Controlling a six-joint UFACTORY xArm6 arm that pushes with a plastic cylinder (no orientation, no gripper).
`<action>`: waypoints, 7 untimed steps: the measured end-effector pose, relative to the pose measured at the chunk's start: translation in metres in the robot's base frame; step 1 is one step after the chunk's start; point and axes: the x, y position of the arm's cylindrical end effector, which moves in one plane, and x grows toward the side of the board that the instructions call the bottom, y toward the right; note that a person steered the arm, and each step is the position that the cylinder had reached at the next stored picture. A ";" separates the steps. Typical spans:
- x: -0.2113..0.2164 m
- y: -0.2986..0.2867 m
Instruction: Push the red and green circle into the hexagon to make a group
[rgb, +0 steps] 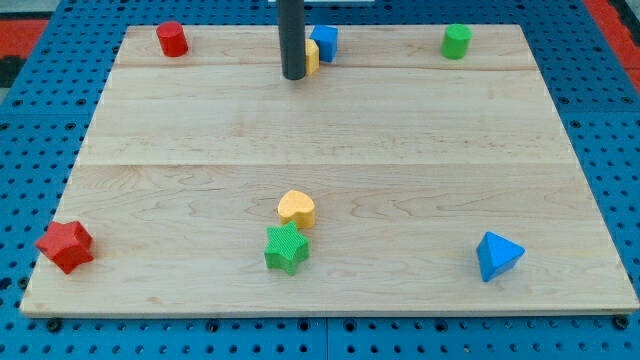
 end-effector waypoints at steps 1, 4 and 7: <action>0.015 -0.104; -0.074 -0.208; -0.084 -0.040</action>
